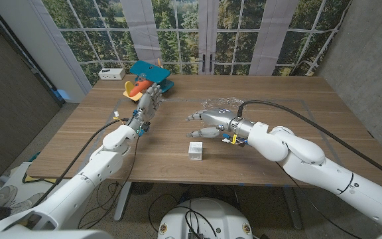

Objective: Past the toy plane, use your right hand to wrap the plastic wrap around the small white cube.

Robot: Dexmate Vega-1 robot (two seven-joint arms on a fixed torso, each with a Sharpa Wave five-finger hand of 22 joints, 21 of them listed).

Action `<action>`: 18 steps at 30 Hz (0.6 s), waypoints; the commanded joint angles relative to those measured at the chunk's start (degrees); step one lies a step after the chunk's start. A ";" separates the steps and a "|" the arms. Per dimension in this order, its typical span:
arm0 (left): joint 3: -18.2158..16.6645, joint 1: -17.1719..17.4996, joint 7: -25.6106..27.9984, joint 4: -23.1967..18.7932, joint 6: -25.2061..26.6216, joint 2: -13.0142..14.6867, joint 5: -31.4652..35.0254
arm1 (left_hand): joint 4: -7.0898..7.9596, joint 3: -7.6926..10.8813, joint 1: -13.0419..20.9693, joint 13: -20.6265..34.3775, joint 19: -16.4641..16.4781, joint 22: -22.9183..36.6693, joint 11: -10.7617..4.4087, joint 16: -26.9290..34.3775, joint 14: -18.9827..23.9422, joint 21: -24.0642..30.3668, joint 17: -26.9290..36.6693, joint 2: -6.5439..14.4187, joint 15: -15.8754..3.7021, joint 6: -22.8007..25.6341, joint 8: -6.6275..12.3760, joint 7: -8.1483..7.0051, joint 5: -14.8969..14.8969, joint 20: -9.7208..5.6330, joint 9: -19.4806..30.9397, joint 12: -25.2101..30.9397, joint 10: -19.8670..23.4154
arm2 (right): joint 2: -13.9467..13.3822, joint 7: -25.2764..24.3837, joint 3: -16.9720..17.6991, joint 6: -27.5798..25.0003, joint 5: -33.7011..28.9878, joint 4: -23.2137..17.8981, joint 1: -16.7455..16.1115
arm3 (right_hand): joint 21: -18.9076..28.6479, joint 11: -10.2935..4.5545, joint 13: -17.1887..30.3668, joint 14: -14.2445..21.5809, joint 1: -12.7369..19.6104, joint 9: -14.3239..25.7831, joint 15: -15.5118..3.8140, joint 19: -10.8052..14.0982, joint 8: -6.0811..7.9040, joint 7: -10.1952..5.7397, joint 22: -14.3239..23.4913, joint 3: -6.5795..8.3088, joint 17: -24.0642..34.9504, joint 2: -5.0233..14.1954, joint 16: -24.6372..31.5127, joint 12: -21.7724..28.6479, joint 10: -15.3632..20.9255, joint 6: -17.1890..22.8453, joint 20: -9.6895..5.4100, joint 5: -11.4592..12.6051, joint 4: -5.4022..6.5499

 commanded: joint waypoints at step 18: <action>0.71 -1.19 -1.51 1.43 1.01 -0.30 -0.35 | 0.10 -0.15 0.44 0.14 0.34 0.18 -0.01 -0.10 -9.49 -0.37 0.13 1.07 -0.06 -6.41 -0.28 0.20 0.50 0.20 0.07 -0.02 -9.15 | 1.32 3.95 -3.80 -5.18 -5.79 -0.51 -0.22 | -0.39 -0.64 0.37 -0.27 2.32 0.19 -0.45 0.32 -0.35 -0.17 0.27 1.16 -0.02 -0.36 -0.47 -0.58 -0.53 -1.74 0.42 -0.25 -1.33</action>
